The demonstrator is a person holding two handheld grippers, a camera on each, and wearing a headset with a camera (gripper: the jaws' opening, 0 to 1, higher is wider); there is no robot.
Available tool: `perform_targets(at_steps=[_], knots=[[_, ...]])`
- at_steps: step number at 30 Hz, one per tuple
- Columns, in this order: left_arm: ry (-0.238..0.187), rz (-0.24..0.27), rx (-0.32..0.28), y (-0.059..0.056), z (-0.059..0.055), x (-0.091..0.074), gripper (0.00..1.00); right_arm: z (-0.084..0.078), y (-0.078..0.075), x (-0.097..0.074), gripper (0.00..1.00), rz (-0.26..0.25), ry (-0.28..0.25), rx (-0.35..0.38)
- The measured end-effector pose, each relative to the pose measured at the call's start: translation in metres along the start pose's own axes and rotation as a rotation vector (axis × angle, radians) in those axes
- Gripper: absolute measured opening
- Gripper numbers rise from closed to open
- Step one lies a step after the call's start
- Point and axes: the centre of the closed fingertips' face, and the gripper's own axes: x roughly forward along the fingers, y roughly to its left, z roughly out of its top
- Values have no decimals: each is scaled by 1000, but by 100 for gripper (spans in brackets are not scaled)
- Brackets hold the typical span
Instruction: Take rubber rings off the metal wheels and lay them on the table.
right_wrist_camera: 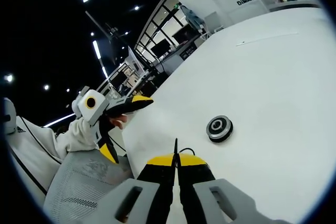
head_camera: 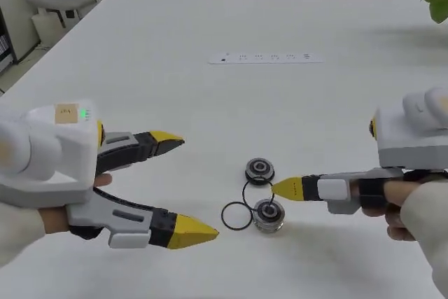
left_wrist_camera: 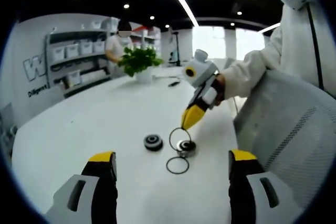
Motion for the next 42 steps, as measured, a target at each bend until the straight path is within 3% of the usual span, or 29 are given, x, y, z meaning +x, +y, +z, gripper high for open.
perform_targets(at_steps=[8,17,33,42], knots=[[-10,33,-33,4,-3,-9,95,4,13,4,0,29,0,-24],[-4,41,-48,-2,-7,-17,100,10,21,7,0,58,-23,12],[25,14,-59,-13,-17,-20,100,-5,27,19,0,61,41,-20],[38,-8,-67,-19,-20,-18,100,-19,23,27,0,34,94,-48]])
